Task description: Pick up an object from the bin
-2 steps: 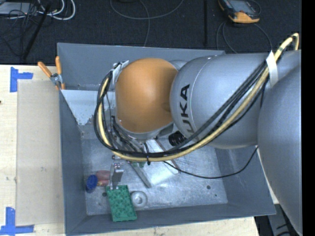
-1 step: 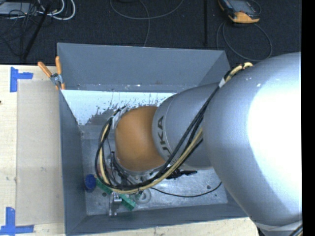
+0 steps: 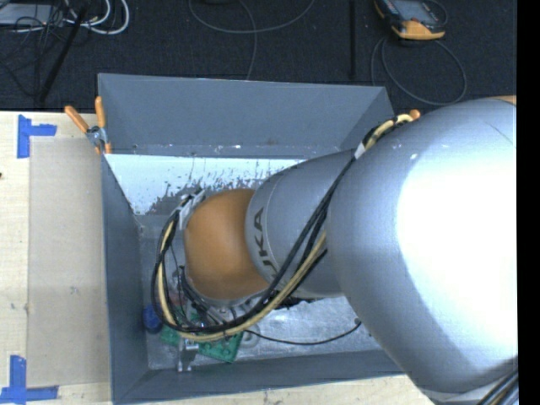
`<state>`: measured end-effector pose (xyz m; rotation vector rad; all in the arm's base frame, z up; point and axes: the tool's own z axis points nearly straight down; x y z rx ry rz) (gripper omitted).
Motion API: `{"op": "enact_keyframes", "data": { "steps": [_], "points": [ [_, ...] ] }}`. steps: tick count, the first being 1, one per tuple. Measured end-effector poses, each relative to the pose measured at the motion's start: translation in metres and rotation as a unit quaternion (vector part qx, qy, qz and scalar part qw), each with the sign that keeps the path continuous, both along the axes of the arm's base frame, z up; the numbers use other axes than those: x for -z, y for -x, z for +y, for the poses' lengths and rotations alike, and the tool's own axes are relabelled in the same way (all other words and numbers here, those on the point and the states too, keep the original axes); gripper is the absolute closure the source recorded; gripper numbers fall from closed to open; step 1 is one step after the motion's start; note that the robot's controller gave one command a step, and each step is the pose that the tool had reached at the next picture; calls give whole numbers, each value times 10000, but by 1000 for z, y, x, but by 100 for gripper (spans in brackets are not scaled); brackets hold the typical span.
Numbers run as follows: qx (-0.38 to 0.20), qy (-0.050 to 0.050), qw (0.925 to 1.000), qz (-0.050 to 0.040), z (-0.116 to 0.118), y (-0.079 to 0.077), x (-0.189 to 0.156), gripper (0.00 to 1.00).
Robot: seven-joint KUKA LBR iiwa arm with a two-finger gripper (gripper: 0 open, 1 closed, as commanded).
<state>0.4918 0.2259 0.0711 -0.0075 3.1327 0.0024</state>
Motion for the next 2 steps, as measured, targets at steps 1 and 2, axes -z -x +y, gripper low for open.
{"op": "enact_keyframes", "data": {
  "steps": [1, 2],
  "points": [
    [29, -16, 10000, -29, 0, -2, -4, 100],
    [-13, -6, 10000, 7, -19, -21, -149, 100]
  ]
}}
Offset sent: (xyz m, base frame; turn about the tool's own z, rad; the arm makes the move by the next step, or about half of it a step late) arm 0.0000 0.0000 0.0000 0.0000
